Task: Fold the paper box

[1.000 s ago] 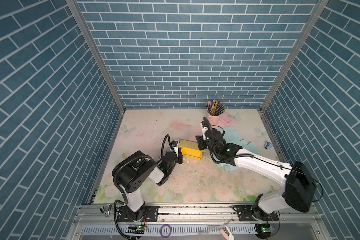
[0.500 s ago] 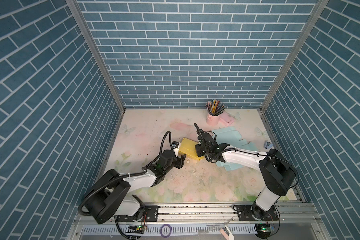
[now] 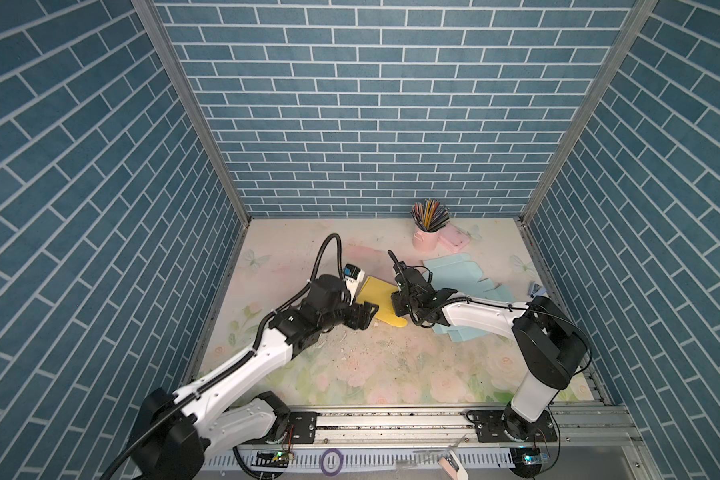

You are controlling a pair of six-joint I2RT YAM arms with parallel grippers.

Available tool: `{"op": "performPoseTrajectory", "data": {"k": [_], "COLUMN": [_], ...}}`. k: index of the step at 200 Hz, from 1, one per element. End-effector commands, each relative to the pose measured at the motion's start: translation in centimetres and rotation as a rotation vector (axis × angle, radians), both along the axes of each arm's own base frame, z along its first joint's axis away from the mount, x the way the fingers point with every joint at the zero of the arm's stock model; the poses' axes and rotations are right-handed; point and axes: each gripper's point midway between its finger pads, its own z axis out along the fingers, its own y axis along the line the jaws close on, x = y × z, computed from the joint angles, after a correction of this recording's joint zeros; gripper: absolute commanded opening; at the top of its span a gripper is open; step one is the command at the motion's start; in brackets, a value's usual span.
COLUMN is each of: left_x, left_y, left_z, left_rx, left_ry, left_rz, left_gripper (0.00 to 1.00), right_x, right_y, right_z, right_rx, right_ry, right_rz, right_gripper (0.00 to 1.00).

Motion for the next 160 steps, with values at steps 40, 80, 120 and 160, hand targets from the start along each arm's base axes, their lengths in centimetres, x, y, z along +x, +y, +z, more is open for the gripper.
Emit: {"op": "performPoseTrajectory", "data": {"k": [40, 80, 120, 160], "left_x": [9.3, 9.9, 9.1, 7.9], "left_y": [0.1, 0.5, 1.0, 1.5], "left_z": [-7.9, -11.4, -13.2, -13.7], "left_rx": [0.109, 0.12, 0.131, 0.122], "left_ry": [0.143, 0.186, 0.216, 0.223], "left_rz": [0.042, 0.053, 0.065, 0.083], "left_gripper": [0.78, 0.73, 0.62, 0.57], "right_x": [-0.9, -0.8, -1.0, -1.3], "right_y": [-1.3, -1.1, -2.8, -3.7], "right_z": [-1.5, -0.8, 1.4, 2.0], "right_rx": [-0.048, -0.039, 0.081, 0.302], "right_ry": [0.041, 0.026, 0.054, 0.173], "right_rz": [-0.013, -0.004, -0.065, -0.11], "right_gripper": [0.38, 0.38, 0.41, 0.48]}}
